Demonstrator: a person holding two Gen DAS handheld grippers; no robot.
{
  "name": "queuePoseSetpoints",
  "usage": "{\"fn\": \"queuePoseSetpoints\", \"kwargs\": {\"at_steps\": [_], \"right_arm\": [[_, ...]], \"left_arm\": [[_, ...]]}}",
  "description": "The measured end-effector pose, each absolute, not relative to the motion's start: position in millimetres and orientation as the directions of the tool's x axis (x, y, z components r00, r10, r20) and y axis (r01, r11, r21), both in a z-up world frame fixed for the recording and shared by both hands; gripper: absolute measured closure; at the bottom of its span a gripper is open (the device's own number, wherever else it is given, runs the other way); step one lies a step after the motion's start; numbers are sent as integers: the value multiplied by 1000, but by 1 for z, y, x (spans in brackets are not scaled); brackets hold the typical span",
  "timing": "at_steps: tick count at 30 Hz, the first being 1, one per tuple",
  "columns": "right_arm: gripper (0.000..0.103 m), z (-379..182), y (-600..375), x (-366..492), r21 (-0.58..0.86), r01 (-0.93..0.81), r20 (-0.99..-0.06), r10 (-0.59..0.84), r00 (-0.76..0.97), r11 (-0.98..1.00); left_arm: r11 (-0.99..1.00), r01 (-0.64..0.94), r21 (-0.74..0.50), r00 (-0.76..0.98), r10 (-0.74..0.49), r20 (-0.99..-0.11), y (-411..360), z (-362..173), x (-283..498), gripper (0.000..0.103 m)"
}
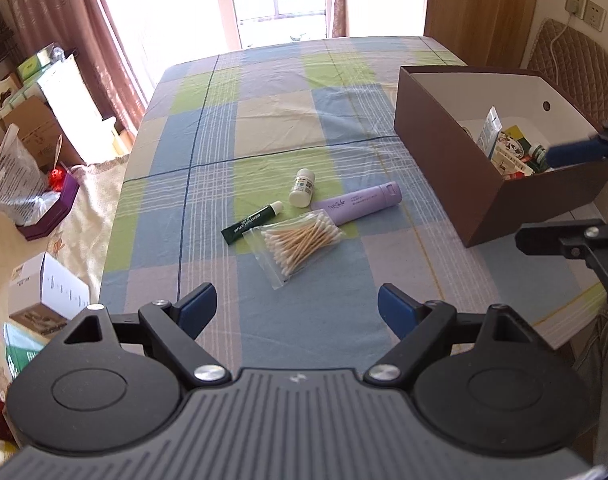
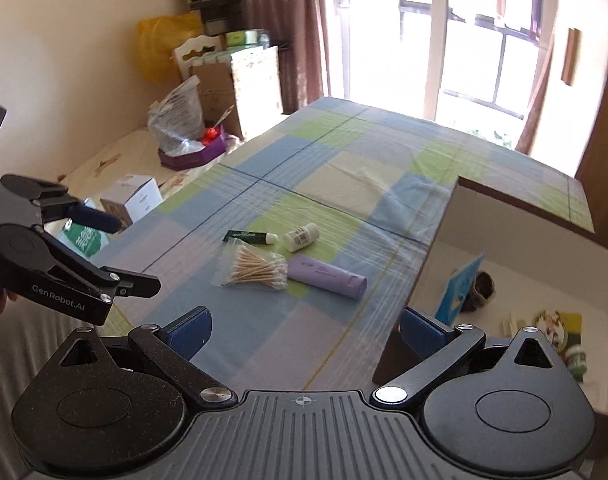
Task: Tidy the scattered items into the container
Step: 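Move both open tools back toward the purple tube and cotton swabs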
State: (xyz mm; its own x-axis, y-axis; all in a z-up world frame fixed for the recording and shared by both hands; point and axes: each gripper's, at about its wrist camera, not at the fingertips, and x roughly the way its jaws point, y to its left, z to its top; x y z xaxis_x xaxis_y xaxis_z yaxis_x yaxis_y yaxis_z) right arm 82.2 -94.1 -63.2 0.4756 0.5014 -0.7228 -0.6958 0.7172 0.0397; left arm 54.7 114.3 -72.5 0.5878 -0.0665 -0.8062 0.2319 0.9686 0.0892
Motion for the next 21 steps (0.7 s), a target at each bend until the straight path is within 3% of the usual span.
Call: {"fn": "queuePoseSetpoints", "kwargs": {"at_steps": [8, 21], "right_arm": [[0, -92, -59, 140, -106, -853, -809, 454, 373, 511], [0, -140, -35, 193, -20, -828, -886, 373, 275, 561]], "left_arm": [[933, 336, 128, 582, -98, -808, 116, -97, 90, 22], [764, 618, 187, 515, -213, -831, 100, -156, 159, 33]]}}
